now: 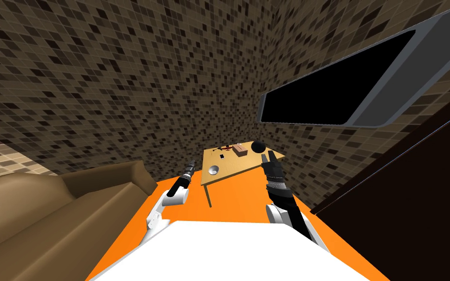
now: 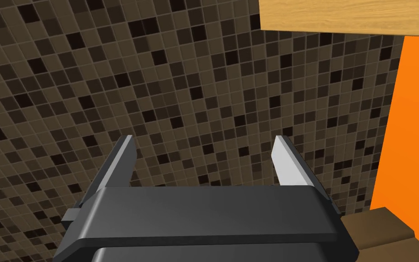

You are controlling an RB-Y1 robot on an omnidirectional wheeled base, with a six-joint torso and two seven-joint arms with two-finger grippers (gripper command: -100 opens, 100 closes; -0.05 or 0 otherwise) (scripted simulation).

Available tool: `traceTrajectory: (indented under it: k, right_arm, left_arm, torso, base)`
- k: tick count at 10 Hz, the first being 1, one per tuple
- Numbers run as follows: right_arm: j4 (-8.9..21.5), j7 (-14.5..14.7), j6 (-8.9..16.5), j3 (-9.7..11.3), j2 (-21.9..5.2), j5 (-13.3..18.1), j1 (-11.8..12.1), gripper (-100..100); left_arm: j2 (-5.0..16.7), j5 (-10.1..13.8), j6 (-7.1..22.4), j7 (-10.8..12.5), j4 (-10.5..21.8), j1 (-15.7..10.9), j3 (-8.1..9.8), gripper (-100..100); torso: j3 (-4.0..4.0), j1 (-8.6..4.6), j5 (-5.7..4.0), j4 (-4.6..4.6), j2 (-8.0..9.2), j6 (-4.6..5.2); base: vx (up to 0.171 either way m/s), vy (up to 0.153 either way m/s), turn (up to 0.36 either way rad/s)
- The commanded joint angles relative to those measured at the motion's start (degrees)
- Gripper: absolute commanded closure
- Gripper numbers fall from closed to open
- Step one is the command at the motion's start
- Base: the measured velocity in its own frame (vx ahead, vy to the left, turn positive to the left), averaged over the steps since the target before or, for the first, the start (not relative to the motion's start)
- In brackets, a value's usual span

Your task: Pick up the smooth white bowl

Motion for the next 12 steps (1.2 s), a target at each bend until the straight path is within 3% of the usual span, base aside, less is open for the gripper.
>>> traceTrajectory:
  k: [1,4,8,9,11,12]
  right_arm:
    - [0.00,0.00,0.00,0.00,0.00,0.00,0.00,0]
    - [0.00,0.00,0.00,0.00,0.00,0.00,0.00,0]
    - [0.00,0.00,0.00,0.00,0.00,0.00,0.00,0]
    - [0.00,0.00,0.00,0.00,0.00,0.00,0.00,0]
    - [0.00,0.00,0.00,0.00,0.00,0.00,0.00,0]
    - [0.00,0.00,0.00,0.00,0.00,0.00,0.01,0]
  left_arm:
    - [-0.29,0.20,2.86,-0.04,1.99,-1.10,0.16,-100]
    - [-0.49,0.38,6.06,0.00,3.92,-2.20,0.31,-100]
    - [-1.14,0.70,13.35,0.23,9.60,-5.41,0.52,-100]
    - [-1.14,0.70,13.42,0.23,9.60,-5.41,0.52,-100]
    - [-1.63,0.77,17.23,0.44,13.23,-7.42,0.49,-100]
    - [-1.63,0.77,17.88,0.44,13.23,-7.42,0.49,-100]
  torso:
    - [0.00,0.00,0.00,0.00,0.00,0.00]
    - [-0.04,-0.03,-0.01,-0.01,-0.06,0.01]
    - [-0.09,-0.10,-0.02,-0.04,-0.15,0.00]
    - [-0.08,-0.07,-0.02,-0.03,-0.15,0.00]
    - [-0.08,-0.07,-0.02,-0.03,-0.14,0.00]
    - [-0.12,-0.13,-0.03,-0.05,-0.21,0.01]
  base:
    - [0.008,0.001,0.006]
    - [0.013,-0.006,0.000]
    - [0.035,-0.017,-0.011]
    - [0.031,-0.009,-0.010]
    - [0.047,-0.026,-0.031]
    - [0.062,-0.025,-0.008]
